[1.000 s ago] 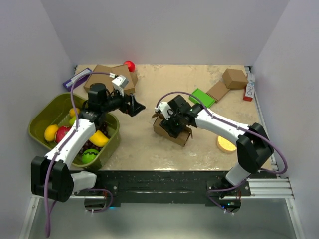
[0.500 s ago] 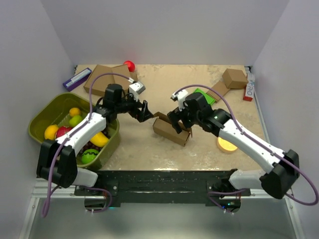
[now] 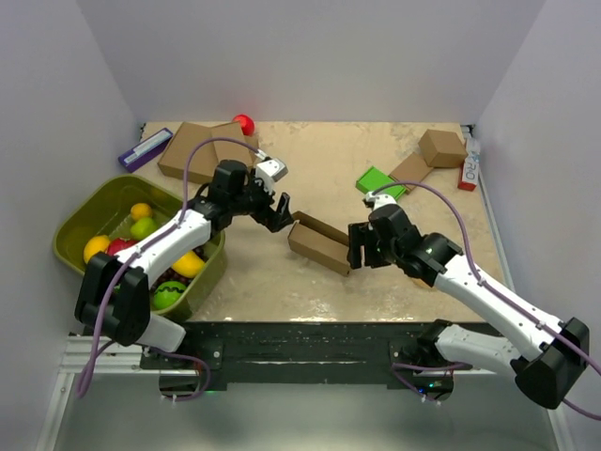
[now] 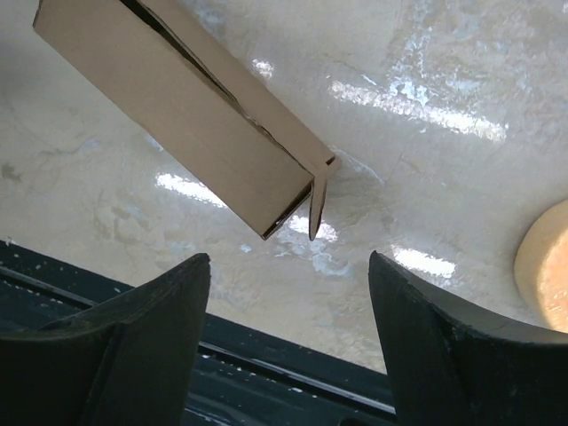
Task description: Fold the paper box
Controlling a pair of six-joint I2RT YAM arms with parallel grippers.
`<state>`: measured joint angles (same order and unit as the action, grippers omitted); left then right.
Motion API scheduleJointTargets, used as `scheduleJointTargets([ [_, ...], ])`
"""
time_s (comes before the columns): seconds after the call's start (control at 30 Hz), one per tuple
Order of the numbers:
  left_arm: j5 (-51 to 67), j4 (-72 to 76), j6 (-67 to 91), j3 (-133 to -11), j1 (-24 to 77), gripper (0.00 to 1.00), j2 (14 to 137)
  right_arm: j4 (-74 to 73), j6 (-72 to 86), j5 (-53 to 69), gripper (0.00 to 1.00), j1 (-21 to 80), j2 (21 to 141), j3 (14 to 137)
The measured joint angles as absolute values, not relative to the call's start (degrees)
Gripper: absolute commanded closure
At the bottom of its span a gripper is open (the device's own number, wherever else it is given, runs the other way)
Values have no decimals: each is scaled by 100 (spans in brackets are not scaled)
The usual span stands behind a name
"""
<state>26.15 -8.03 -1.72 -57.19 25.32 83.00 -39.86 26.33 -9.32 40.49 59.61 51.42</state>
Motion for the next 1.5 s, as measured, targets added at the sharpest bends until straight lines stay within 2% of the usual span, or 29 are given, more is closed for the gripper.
scheduleJointTargets([
  [0.1,2626,-788,-163,-5719,2556,10,8412,-3962,2858,-982,37,4049,5913,5070],
  [0.4,2700,-735,-113,-5719,2676,21,8665,-3804,3203,-1229,56,4056,6020,4978],
  [0.6,2703,-731,-104,-5719,2742,26,8827,-3701,3315,-1282,64,4097,6075,4936],
  [0.97,2711,-696,-64,-5719,2792,42,9028,-3559,3439,-1409,73,4115,6110,4836],
  [1.1,2707,-694,-62,-5719,2849,50,9035,-3494,3483,-1409,87,4117,6222,4786],
  [1.2,2703,-694,-60,-5719,2891,56,9054,-3481,3522,-1411,89,4125,6248,4735],
  [1.5,2714,-683,-60,-5719,2971,62,9087,-3428,3782,-1426,94,4125,6263,4735],
])
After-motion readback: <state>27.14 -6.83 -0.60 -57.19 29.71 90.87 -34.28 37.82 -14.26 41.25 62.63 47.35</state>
